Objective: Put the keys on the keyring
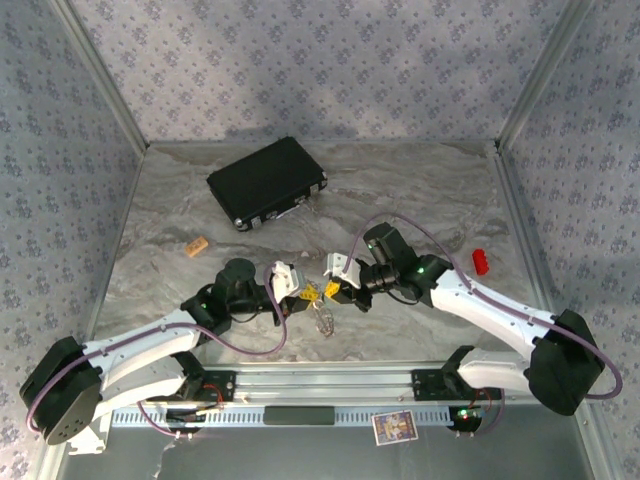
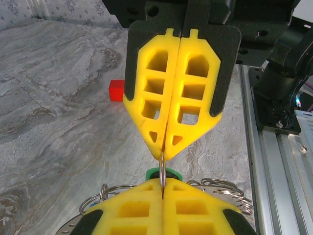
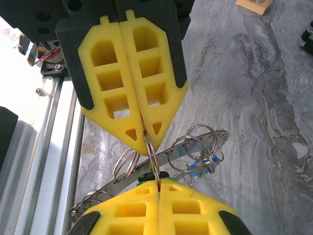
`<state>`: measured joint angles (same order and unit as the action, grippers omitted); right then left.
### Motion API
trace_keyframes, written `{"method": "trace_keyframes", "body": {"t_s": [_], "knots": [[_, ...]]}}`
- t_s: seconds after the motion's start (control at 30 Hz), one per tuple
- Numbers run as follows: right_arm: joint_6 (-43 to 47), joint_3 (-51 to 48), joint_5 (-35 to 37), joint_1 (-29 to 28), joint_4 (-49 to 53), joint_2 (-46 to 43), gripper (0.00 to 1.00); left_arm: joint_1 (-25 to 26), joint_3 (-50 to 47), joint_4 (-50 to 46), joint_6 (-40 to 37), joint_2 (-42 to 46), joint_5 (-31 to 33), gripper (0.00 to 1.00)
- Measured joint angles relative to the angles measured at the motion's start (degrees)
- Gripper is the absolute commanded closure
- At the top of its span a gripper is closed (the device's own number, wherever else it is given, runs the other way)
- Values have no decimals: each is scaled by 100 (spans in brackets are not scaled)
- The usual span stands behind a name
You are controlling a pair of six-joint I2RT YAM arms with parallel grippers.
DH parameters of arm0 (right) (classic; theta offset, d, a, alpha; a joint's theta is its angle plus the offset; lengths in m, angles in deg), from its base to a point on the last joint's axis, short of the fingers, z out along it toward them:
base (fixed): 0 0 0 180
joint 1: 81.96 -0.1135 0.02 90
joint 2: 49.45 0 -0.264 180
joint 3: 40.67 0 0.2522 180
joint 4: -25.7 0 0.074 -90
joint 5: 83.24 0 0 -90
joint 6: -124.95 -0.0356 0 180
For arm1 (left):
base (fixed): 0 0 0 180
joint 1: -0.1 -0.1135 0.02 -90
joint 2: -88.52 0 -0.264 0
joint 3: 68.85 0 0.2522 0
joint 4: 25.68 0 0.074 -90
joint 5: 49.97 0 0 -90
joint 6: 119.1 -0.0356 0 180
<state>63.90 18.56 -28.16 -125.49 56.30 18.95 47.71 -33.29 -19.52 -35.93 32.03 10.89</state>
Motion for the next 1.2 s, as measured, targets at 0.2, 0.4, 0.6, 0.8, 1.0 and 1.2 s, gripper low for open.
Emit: {"method": "trace_keyframes", "body": {"t_s": [0.2,0.4,0.6,0.8,1.0,1.2], "knots": [[2,0,2,0,15,7,100,0,0,0,0,0,-2,100],[48,11,28,-37,92,254,100,0,0,-37,-20,0,-2,100],[63,11,52,-66,94,315,92,0,0,-81,-20,0,-2,100],[61,11,39,-63,94,249,81,0,0,-44,-20,0,-2,100],[-7,11,-109,-63,-28,166,81,0,0,-35,-20,0,-4,100],[-98,11,-188,-63,-221,214,83,0,0,-35,-17,0,-4,100]]}}
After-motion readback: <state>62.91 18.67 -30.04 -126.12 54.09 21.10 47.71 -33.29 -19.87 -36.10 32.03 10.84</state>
